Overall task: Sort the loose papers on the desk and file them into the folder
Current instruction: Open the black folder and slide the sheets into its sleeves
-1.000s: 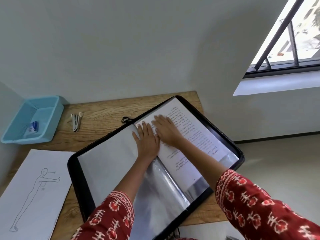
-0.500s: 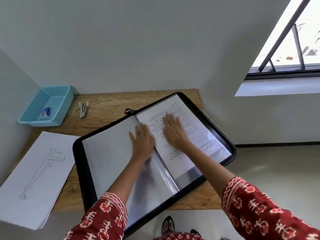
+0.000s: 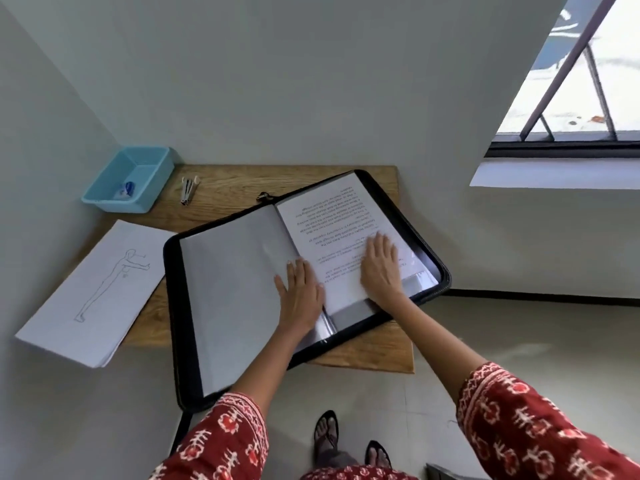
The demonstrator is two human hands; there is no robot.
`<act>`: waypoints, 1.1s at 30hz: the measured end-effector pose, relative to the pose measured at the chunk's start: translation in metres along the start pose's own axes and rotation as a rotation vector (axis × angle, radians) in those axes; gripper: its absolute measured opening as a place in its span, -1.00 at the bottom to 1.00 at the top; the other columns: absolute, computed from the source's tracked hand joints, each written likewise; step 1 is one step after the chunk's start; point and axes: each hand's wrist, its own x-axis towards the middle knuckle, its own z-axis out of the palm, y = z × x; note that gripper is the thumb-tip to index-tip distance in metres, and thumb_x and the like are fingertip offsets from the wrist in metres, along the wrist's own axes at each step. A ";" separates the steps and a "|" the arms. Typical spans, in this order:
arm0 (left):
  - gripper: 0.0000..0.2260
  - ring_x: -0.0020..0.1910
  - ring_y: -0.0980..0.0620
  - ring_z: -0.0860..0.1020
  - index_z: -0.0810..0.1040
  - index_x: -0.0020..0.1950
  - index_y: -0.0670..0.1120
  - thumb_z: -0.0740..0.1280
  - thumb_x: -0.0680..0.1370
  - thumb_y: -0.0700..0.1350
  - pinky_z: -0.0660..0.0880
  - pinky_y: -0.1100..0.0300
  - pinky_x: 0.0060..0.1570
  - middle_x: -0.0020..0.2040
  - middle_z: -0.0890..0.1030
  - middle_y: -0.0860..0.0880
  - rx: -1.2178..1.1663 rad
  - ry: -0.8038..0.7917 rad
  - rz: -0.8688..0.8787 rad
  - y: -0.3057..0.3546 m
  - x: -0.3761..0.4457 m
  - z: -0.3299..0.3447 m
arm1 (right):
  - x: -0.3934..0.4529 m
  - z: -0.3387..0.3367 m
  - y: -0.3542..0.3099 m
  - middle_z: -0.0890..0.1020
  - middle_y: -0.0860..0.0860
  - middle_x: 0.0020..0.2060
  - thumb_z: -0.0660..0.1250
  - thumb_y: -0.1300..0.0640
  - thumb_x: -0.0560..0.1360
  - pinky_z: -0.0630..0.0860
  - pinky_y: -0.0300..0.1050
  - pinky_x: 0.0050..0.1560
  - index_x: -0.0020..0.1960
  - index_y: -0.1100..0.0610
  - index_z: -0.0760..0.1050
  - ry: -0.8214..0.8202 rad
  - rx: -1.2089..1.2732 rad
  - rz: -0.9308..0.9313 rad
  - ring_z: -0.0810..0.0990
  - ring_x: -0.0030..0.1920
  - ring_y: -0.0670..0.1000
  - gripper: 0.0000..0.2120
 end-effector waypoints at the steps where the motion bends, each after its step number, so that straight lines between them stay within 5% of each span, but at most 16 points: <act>1: -0.49 0.52 -0.14 -0.08 -0.07 0.53 -0.21 -0.12 0.65 0.01 -0.14 -0.20 0.42 0.55 -0.04 -0.16 -0.001 0.004 0.018 0.005 -0.008 0.004 | -0.007 0.003 -0.011 -0.10 0.24 0.52 -0.06 0.24 0.62 -0.29 0.05 0.47 0.53 0.28 -0.14 -0.019 0.010 -0.071 -0.18 0.52 0.20 -0.48; 5: -0.41 0.53 -0.11 -0.06 -0.05 0.54 -0.16 -0.30 0.58 0.09 -0.16 -0.15 0.43 0.55 -0.03 -0.12 0.011 0.051 0.035 0.002 -0.033 0.014 | -0.028 0.012 -0.020 -0.16 0.15 0.53 -0.12 0.08 0.68 -0.35 -0.06 0.46 0.54 0.23 -0.18 -0.158 -0.014 -0.352 -0.22 0.53 0.10 -0.49; 10: -0.48 0.51 -0.07 0.11 0.16 0.51 -0.13 -0.16 0.60 0.03 -0.03 -0.12 0.44 0.52 0.15 -0.09 -0.068 0.132 -0.015 -0.030 -0.066 0.023 | -0.039 0.016 -0.012 -0.17 0.26 0.51 -0.10 0.14 0.66 -0.24 0.11 0.51 0.54 0.28 -0.16 -0.097 -0.088 -0.176 -0.23 0.52 0.23 -0.49; 13: -0.66 0.18 -0.11 0.54 0.53 0.21 -0.18 0.07 0.55 -0.18 0.38 0.00 0.17 0.19 0.57 -0.13 -0.153 0.362 -0.065 -0.046 -0.080 0.011 | -0.049 0.018 -0.047 -0.21 0.30 0.50 -0.05 0.24 0.62 -0.29 0.13 0.46 0.52 0.31 -0.21 -0.063 -0.164 -0.292 -0.24 0.50 0.29 -0.45; 16: -0.82 -0.11 -0.13 0.59 0.57 -0.02 -0.21 0.18 0.50 -0.33 0.45 0.09 -0.11 -0.11 0.63 -0.11 -0.299 0.505 -0.248 -0.070 -0.094 -0.002 | -0.066 0.025 -0.095 -0.16 0.26 0.52 -0.02 0.08 0.65 -0.31 0.05 0.47 0.53 0.30 -0.18 -0.148 -0.105 -0.469 -0.18 0.52 0.22 -0.43; 21: -0.75 0.13 -0.08 0.53 0.52 0.23 -0.17 0.19 0.59 -0.23 0.47 0.05 0.08 0.14 0.59 -0.11 -0.420 0.475 -0.526 -0.110 -0.118 -0.013 | -0.091 0.046 -0.168 -0.13 0.22 0.53 0.07 -0.08 0.62 -0.28 0.01 0.48 0.54 0.27 -0.14 -0.301 0.043 -0.628 -0.18 0.53 0.17 -0.32; 24: -0.69 0.21 -0.03 0.50 0.46 0.33 -0.14 0.14 0.61 -0.24 0.41 0.23 0.10 0.23 0.55 -0.10 -0.511 0.454 -0.553 -0.124 -0.129 -0.016 | -0.100 0.060 -0.187 -0.17 0.21 0.53 0.07 -0.17 0.60 -0.30 0.00 0.47 0.53 0.28 -0.18 -0.378 0.024 -0.599 -0.22 0.53 0.15 -0.23; 28: -0.68 0.22 0.03 0.50 0.46 0.34 -0.14 0.12 0.61 -0.27 0.32 0.37 0.03 0.25 0.55 -0.06 -0.526 0.435 -0.545 -0.128 -0.133 -0.016 | -0.099 0.068 -0.192 -0.06 0.15 0.54 -0.03 0.01 0.67 -0.24 -0.04 0.49 0.54 0.22 -0.09 -0.315 0.043 -0.542 -0.15 0.54 0.09 -0.45; 31: -0.70 0.20 0.03 0.51 0.47 0.33 -0.14 0.14 0.61 -0.25 0.31 0.39 0.01 0.22 0.56 -0.05 -0.494 0.446 -0.557 -0.130 -0.130 -0.016 | -0.093 0.065 -0.189 0.13 0.11 0.52 -0.03 0.19 0.67 -0.04 -0.09 0.49 0.53 0.16 0.08 -0.244 0.137 -0.550 0.04 0.53 0.07 -0.57; 33: -0.71 0.17 0.00 0.53 0.48 0.31 -0.15 0.15 0.61 -0.23 0.36 0.34 0.03 0.19 0.58 -0.07 -0.470 0.456 -0.548 -0.132 -0.126 -0.013 | -0.085 0.060 -0.183 0.41 0.12 0.38 0.03 0.24 0.65 0.32 -0.09 0.31 0.47 0.14 0.24 -0.247 0.337 -0.474 0.38 0.37 0.11 -0.60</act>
